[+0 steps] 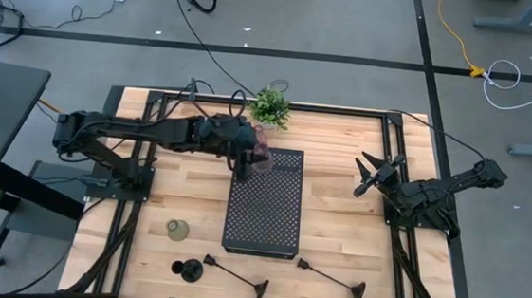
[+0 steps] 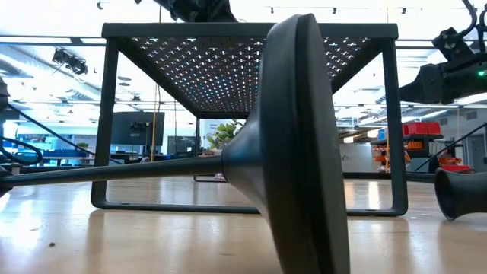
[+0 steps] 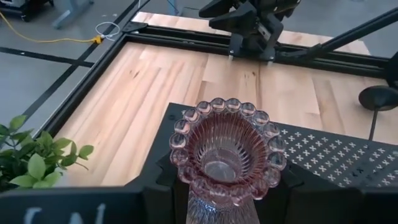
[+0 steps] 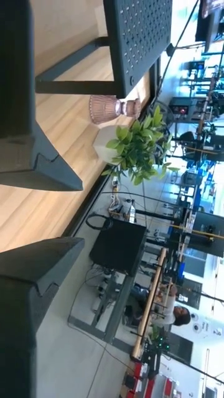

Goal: Pick & Place candle stick holders
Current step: Put the left purple glass candle holder on the shelf

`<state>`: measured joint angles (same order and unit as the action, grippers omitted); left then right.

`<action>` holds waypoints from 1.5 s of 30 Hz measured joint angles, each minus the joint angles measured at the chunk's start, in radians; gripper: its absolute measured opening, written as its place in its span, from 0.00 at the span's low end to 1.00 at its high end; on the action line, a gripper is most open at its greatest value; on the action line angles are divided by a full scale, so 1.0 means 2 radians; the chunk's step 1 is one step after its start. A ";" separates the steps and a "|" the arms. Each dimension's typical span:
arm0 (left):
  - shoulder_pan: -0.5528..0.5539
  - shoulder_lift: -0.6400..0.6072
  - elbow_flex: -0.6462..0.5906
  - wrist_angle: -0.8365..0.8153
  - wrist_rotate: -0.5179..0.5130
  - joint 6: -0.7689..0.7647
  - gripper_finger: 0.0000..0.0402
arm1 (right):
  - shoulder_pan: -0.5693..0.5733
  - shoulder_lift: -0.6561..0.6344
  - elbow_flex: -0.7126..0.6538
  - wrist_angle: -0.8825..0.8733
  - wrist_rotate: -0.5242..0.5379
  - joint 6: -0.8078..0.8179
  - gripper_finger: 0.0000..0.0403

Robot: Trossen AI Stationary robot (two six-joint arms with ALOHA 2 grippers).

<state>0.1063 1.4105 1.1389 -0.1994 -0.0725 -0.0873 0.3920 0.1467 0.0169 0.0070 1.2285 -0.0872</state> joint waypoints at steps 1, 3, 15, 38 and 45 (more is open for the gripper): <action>0.000 0.000 0.000 0.000 0.001 -0.004 0.32 | 0.000 0.000 0.000 0.000 0.000 0.000 0.32; 0.000 0.002 0.000 0.002 0.000 -0.010 0.32 | 0.000 0.000 0.000 0.000 -0.001 0.000 0.32; -0.022 0.052 0.000 0.036 -0.005 -0.017 0.32 | 0.000 0.000 0.000 0.004 -0.035 0.000 0.32; -0.007 0.077 0.000 0.047 -0.037 0.008 0.32 | 0.000 0.000 0.000 0.004 -0.035 0.000 0.32; -0.003 0.077 0.000 0.047 -0.036 0.006 0.32 | 0.000 0.000 0.000 0.004 -0.035 0.000 0.32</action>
<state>0.1001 1.5646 1.1392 -0.1050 -0.1449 -0.0745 0.3920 0.1467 0.0170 0.0151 1.1593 -0.0874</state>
